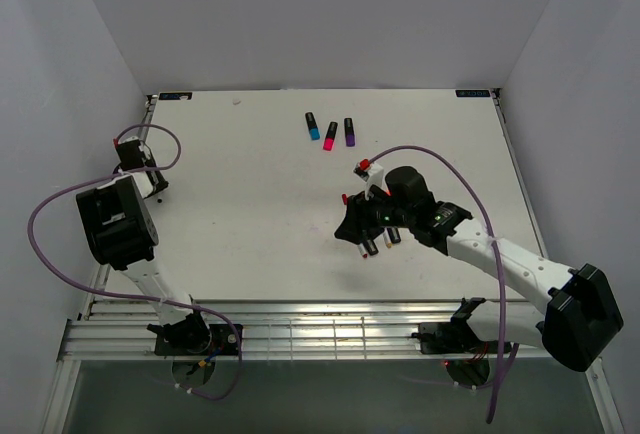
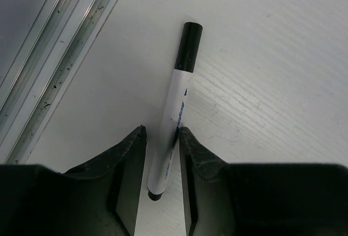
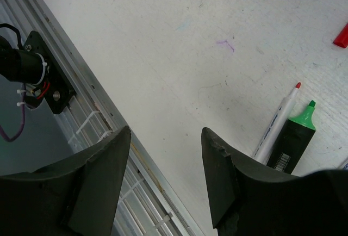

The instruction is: Open the pen caps

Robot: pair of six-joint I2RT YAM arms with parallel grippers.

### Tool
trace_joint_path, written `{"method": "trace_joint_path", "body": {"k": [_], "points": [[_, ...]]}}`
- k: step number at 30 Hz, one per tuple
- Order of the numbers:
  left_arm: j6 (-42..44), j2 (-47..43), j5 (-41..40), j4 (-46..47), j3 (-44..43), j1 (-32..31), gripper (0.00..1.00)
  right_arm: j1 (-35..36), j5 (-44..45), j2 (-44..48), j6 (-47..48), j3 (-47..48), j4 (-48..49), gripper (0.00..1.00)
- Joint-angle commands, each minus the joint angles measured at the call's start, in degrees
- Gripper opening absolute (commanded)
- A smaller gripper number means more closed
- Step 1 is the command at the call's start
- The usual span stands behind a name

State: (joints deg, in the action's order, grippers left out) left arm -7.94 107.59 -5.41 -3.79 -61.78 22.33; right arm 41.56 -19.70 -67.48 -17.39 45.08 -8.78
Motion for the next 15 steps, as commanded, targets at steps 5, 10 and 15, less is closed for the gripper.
{"method": "trace_joint_path", "body": {"k": [5, 10, 15], "points": [[-0.4, 0.4, 3.9, -1.1, 0.9, -1.1, 0.31, -0.5, 0.0, 2.0, -0.5, -0.1, 2.0, 0.61], [-1.1, -1.9, 9.5, 0.1, 2.5, -1.5, 0.1, -1.1, 1.1, 3.6, -1.4, 3.1, -3.8, 0.61], [-1.9, -1.9, 12.1, -1.2, 2.8, -2.2, 0.0, -1.0, 1.1, 7.3, -4.3, 4.7, -6.1, 0.61]]}}
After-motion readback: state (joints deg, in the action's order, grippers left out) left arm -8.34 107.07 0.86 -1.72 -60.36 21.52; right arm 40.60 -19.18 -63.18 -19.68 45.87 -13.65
